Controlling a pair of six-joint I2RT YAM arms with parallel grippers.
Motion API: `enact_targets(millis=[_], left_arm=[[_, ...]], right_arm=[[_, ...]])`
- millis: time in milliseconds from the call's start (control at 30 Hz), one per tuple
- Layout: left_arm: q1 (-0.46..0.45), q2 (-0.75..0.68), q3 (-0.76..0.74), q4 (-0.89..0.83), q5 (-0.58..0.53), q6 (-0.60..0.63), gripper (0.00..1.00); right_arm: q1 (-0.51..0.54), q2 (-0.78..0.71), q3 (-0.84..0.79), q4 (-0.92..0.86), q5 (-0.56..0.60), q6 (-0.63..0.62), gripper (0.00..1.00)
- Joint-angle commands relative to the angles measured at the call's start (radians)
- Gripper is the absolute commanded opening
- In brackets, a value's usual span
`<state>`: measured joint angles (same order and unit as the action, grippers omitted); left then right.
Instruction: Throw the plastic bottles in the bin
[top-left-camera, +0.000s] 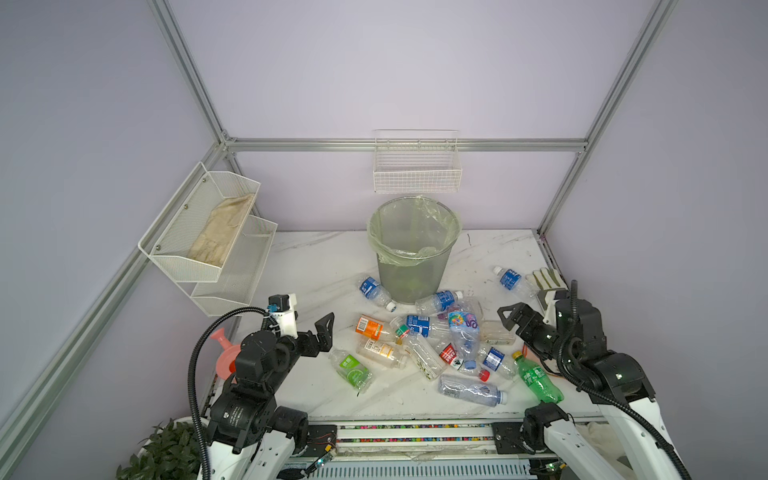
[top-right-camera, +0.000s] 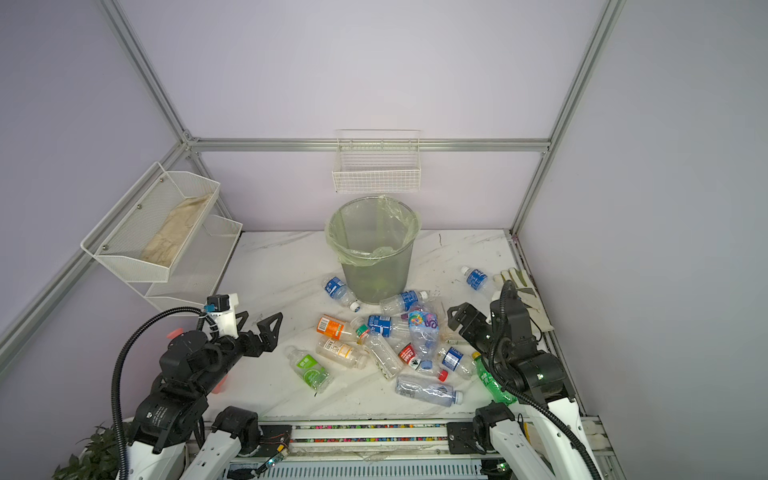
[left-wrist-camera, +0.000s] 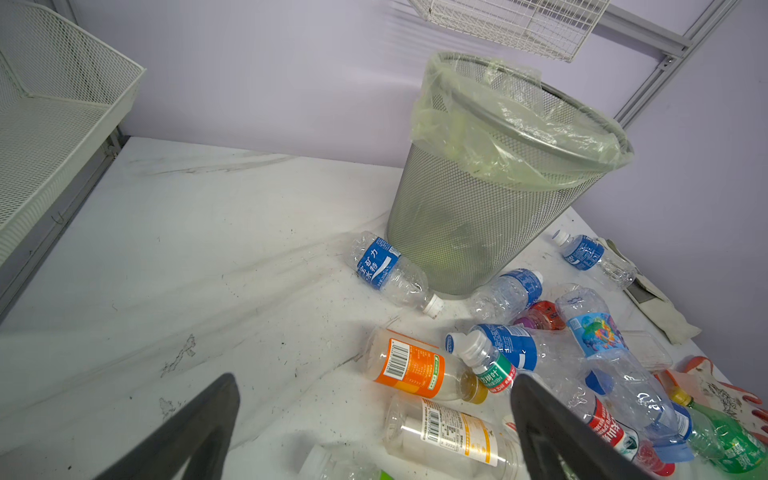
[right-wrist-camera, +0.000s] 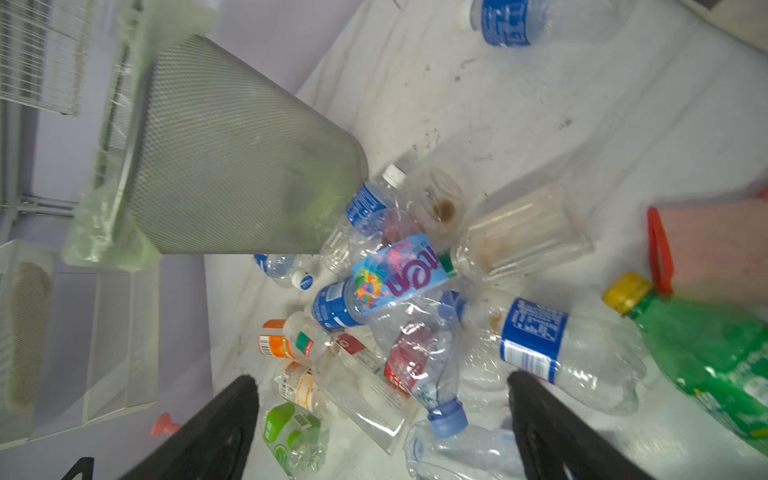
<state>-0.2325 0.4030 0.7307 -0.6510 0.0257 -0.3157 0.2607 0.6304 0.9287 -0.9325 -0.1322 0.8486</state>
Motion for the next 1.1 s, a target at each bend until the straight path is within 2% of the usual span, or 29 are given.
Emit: enact_targets(millis=[0, 100, 200, 300, 433, 567, 667, 733, 900, 1067], left_arm=[[-0.009, -0.006, -0.03, 0.007, -0.001, -0.014, 1.0], [-0.011, -0.009, -0.033, 0.008, -0.012, -0.012, 1.0], [-0.011, -0.005, -0.033, 0.008, -0.011, -0.01, 1.0], [-0.011, -0.003, -0.033, 0.008, -0.013, -0.008, 1.0], [-0.011, -0.008, -0.033, 0.007, -0.019, -0.009, 1.0], [-0.014, -0.01, -0.034, 0.008, -0.024, -0.011, 1.0], [-0.015, -0.003, -0.034, 0.008, -0.024, -0.013, 1.0], [-0.017, 0.0, -0.034, 0.008, -0.026, -0.013, 1.0], [-0.016, 0.003, -0.035, 0.008, -0.026, -0.013, 1.0], [-0.016, 0.012, -0.036, 0.008, -0.026, -0.009, 1.0]], right_arm=[[0.002, -0.072, 0.008, -0.202, 0.092, 0.161, 0.95], [0.002, -0.08, 0.006, -0.238, 0.108, 0.213, 0.97], [0.002, -0.057, 0.006, -0.215, 0.116, 0.186, 0.97], [0.002, -0.021, -0.012, -0.135, 0.045, 0.102, 0.95], [0.002, -0.001, -0.048, -0.005, -0.033, -0.076, 0.93], [0.006, 0.031, -0.075, 0.035, -0.103, -0.198, 0.97], [0.012, 0.029, -0.068, 0.012, -0.088, -0.249, 0.97], [0.014, 0.029, -0.07, -0.011, -0.098, -0.255, 0.97], [0.014, -0.043, -0.14, -0.027, -0.14, -0.134, 0.97], [0.016, 0.0, -0.139, -0.005, -0.105, -0.217, 0.97]])
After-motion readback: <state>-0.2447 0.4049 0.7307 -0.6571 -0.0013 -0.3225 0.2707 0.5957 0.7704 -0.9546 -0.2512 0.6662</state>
